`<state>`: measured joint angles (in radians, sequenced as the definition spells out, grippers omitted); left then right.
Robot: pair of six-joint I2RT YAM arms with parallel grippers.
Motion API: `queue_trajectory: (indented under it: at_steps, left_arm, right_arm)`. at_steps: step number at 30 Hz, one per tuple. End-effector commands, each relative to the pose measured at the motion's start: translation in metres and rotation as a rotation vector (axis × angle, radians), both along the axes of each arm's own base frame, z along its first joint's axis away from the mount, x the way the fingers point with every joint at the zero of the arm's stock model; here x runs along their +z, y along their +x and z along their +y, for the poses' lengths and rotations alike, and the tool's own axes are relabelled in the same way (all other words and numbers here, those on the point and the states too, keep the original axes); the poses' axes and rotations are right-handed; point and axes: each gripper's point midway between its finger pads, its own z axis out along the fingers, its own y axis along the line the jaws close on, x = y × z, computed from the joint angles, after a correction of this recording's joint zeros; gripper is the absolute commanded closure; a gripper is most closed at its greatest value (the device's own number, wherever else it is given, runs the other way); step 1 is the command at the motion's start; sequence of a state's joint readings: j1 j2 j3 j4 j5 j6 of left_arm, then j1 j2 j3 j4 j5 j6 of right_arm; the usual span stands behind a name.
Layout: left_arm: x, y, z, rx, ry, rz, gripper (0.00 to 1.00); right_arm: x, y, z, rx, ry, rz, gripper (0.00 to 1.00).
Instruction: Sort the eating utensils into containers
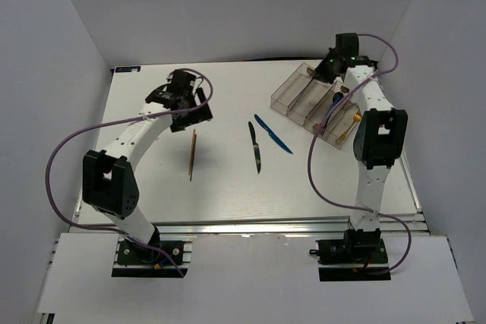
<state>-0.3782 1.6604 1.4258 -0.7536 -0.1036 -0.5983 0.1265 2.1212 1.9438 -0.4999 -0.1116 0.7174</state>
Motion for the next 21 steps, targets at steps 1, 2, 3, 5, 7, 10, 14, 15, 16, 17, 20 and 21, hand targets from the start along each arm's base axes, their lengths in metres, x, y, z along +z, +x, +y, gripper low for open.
queue_trajectory:
  at_steps: [1, 2, 3, 5, 7, 10, 14, 15, 16, 17, 20, 21]
  left_arm:
    - [0.015, -0.026, 0.06, 0.117, 0.147, 0.017, 0.02]
    - [0.016, -0.027, 0.065, 0.121, 0.157, 0.019, 0.02]
    - [0.017, -0.031, 0.068, 0.117, 0.166, 0.024, 0.02]
    - [0.018, -0.034, 0.071, 0.114, 0.179, 0.031, 0.02]
    - [0.018, -0.039, 0.073, 0.114, 0.19, 0.039, 0.02]
    - [0.018, -0.042, 0.077, 0.12, 0.201, 0.04, 0.02]
    - [0.012, -0.043, 0.077, 0.125, 0.207, 0.053, 0.02]
    - [0.011, -0.043, 0.078, 0.128, 0.207, 0.056, 0.02]
    - [0.01, -0.043, 0.078, 0.129, 0.209, 0.058, 0.02]
    - [0.009, -0.042, 0.078, 0.13, 0.211, 0.061, 0.02]
    - [0.008, -0.039, 0.078, 0.13, 0.218, 0.062, 0.02]
    - [0.008, -0.039, 0.078, 0.129, 0.222, 0.062, 0.02]
  right_arm:
    - [-0.003, 0.025, -0.05, -0.071, -0.124, 0.017, 1.0]
    - [-0.018, 0.033, -0.055, -0.079, -0.127, 0.032, 1.0]
    - [-0.018, 0.041, -0.068, -0.103, -0.123, 0.017, 1.0]
    - [-0.021, 0.053, -0.078, -0.134, -0.106, -0.02, 1.0]
    - [-0.025, 0.059, -0.081, -0.138, -0.099, -0.033, 1.0]
    - [-0.029, 0.067, -0.099, -0.153, -0.098, -0.047, 1.0]
    - [-0.037, 0.07, -0.094, -0.126, -0.09, -0.055, 1.0]
    - [-0.039, 0.069, -0.093, -0.12, -0.087, -0.053, 1.0]
    - [-0.041, 0.067, -0.09, -0.109, -0.08, -0.047, 1.0]
    - [-0.042, 0.065, -0.086, -0.094, -0.081, -0.044, 0.88]
    - [-0.044, 0.061, -0.077, -0.047, -0.092, -0.044, 0.67]
    - [-0.041, 0.06, -0.077, -0.043, -0.097, -0.044, 0.59]
